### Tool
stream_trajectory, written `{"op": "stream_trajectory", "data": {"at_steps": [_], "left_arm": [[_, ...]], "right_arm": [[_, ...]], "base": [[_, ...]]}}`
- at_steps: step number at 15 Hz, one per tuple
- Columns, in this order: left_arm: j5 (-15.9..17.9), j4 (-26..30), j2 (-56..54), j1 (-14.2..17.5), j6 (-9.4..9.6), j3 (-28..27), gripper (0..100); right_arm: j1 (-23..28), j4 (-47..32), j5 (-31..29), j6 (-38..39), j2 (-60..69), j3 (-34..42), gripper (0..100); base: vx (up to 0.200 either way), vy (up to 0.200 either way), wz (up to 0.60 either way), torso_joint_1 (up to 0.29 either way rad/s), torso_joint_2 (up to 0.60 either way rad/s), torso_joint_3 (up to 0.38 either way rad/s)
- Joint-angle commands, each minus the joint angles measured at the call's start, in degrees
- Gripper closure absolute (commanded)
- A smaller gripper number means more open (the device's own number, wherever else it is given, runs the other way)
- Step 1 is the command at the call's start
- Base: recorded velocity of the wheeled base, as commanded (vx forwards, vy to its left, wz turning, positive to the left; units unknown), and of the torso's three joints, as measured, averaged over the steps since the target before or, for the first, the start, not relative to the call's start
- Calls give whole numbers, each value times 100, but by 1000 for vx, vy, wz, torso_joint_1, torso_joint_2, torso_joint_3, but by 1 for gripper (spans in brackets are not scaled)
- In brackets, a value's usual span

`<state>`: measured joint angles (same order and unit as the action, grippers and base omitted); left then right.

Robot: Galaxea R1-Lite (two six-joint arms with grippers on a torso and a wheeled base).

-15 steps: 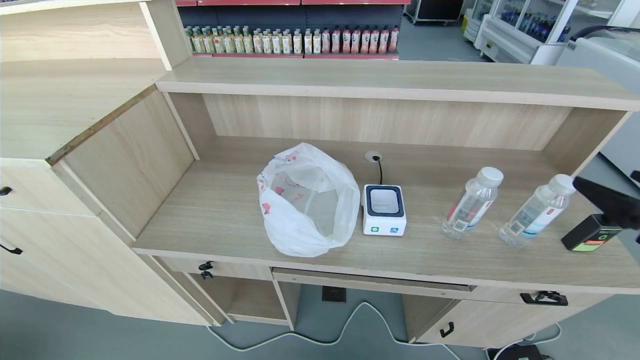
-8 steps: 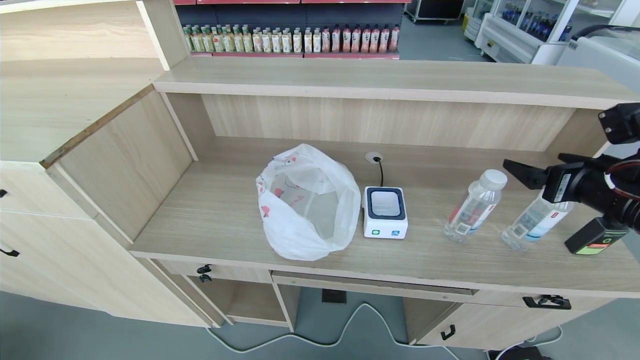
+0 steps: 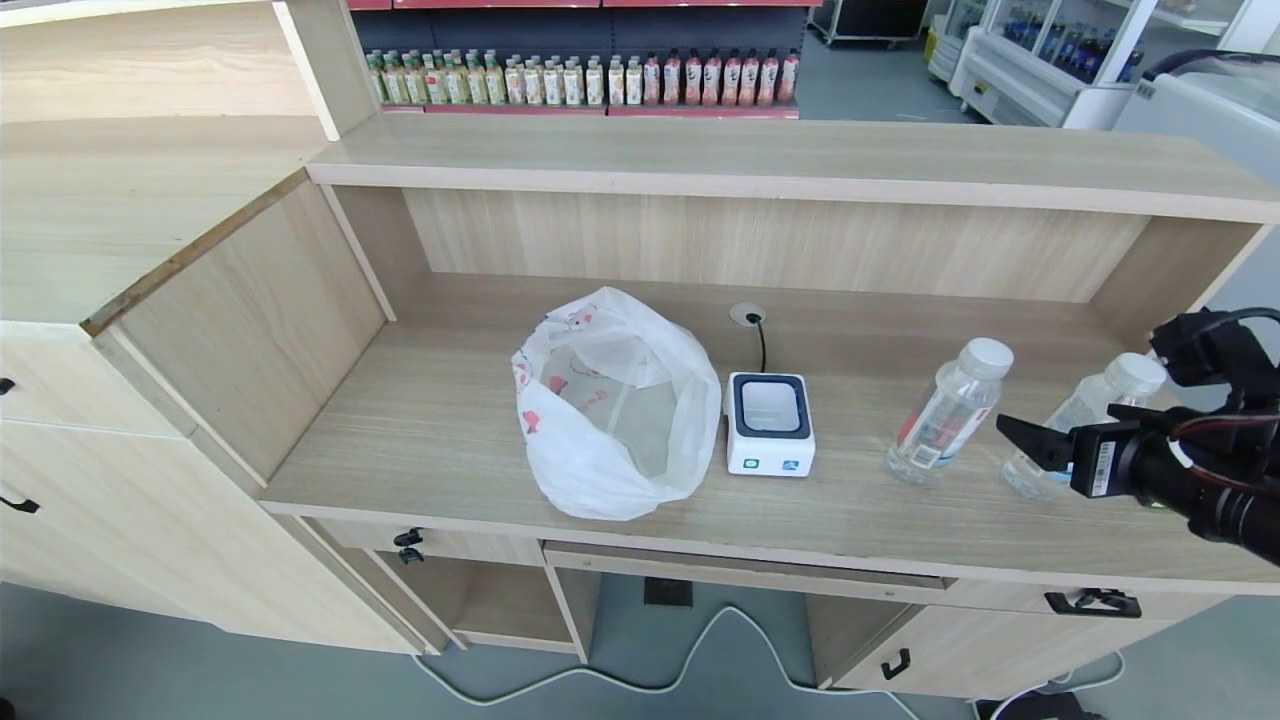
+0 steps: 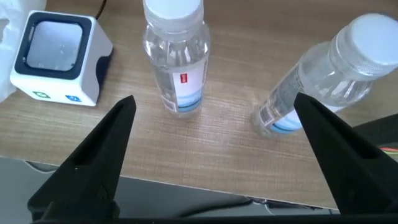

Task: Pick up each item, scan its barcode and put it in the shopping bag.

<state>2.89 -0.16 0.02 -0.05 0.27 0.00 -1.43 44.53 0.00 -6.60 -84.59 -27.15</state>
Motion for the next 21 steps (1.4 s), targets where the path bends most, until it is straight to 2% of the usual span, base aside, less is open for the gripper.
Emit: {"op": "stream_trajectory", "data": {"at_steps": [1, 4, 7, 12, 17, 21], "left_arm": [[1, -2, -2, 5, 0, 0, 0], [1, -2, -2, 5, 0, 0, 0], [1, -2, -2, -4, 0, 0, 0], [1, -2, -2, 5, 0, 0, 0], [1, -2, -2, 5, 0, 0, 0], [1, -2, -2, -4, 0, 0, 0]], "right_arm": [[2, 12, 0, -8, -101, 175, 0], [2, 187, 9, -26, -453, 228, 0], [-24, 987, 141, -237, -1024, 289, 0], [-86, 1523, 756, -624, -1560, 359, 0], [-95, 2464, 879, -668, -2228, 271, 0], [-183, 2604, 923, -703, -2633, -124, 0]], "base": [[0, 0, 0, 0, 0, 0], [0, 0, 0, 0, 0, 0], [0, 0, 0, 0, 0, 0], [0, 0, 0, 0, 0, 0], [0, 0, 0, 0, 0, 0], [0, 0, 0, 0, 0, 0]]}}
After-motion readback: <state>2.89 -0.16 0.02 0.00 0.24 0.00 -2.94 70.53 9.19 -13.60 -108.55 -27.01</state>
